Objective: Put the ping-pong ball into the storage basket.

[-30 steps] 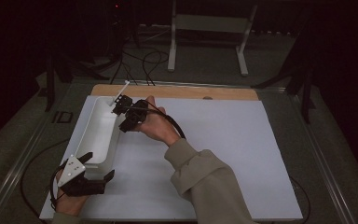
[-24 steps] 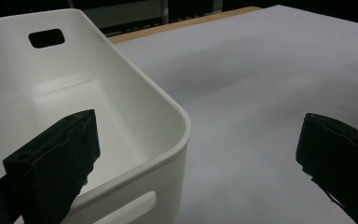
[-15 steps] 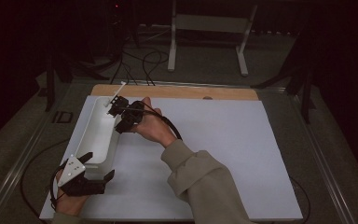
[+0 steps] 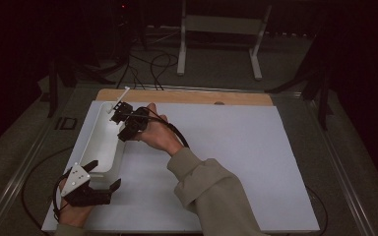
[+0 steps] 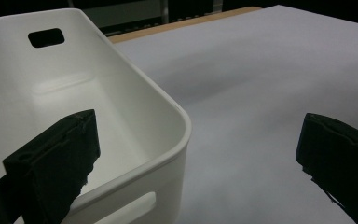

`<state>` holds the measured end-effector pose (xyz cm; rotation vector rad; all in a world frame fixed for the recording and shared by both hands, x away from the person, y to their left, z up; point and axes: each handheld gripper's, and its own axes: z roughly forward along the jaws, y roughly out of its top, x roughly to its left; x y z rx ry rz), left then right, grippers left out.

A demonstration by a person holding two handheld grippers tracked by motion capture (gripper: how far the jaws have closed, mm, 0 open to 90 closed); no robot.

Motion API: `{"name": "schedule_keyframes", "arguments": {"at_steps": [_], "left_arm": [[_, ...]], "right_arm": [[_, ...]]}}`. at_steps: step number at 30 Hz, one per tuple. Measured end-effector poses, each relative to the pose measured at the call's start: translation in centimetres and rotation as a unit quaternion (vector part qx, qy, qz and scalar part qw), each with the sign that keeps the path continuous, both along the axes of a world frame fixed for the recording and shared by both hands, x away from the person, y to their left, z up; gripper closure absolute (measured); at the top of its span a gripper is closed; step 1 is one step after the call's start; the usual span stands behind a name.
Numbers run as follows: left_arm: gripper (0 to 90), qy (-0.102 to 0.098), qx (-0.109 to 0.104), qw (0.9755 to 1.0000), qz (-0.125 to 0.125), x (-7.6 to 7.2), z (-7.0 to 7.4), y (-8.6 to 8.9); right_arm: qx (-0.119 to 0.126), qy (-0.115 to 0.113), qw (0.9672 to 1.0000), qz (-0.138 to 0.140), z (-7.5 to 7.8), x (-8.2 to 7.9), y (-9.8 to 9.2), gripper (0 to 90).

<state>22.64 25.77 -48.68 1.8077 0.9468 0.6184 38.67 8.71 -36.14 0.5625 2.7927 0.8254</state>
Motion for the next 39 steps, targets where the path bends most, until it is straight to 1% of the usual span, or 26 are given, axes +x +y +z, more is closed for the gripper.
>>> {"name": "schedule_keyframes", "arguments": {"at_steps": [20, 22, 23, 28, 32, 33, 37, 39], "left_arm": [[0.2, 0.0, -0.002, 1.0, 0.0, 0.0, 0.0, 0.0], [0.2, 0.001, -0.002, 1.0, -0.001, 0.0, 0.0, 0.0], [0.2, 0.0, -0.002, 1.0, 0.0, 0.0, 0.0, 0.0], [0.2, 0.0, -0.002, 1.0, 0.0, 0.0, 0.0, 0.0], [0.2, 0.0, -0.002, 1.0, 0.0, 0.0, 0.0, 0.0], [0.2, 0.0, -0.003, 1.0, 0.0, 0.0, 0.0, 0.0], [0.2, 0.001, -0.003, 1.0, 0.0, 0.0, 0.0, 0.0], [0.2, 0.001, -0.003, 1.0, -0.001, 0.0, 0.0, 0.0]], "right_arm": [[0.005, -0.003, 1.0, 0.007, -0.1, -0.5, 1.5, 50.4], [0.009, -0.005, 0.9999, 0.008, -0.1, -0.5, 1.6, 50.4], [0.008, -0.002, 0.9999, 0.007, 0.0, -0.6, 1.6, 50.4], [0.01, -0.006, 0.9999, 0.005, 0.0, -0.6, 1.8, 50.4], [0.018, -0.004, 0.9998, 0.007, 0.0, -0.7, 2.0, 50.4], [0.017, -0.007, 0.9998, 0.008, 0.0, -0.8, 2.0, 50.4], [0.019, -0.004, 0.9997, 0.011, -0.2, -0.9, 2.4, 50.3], [0.02, -0.006, 0.9997, 0.013, -0.3, -0.9, 2.6, 50.4]]}}
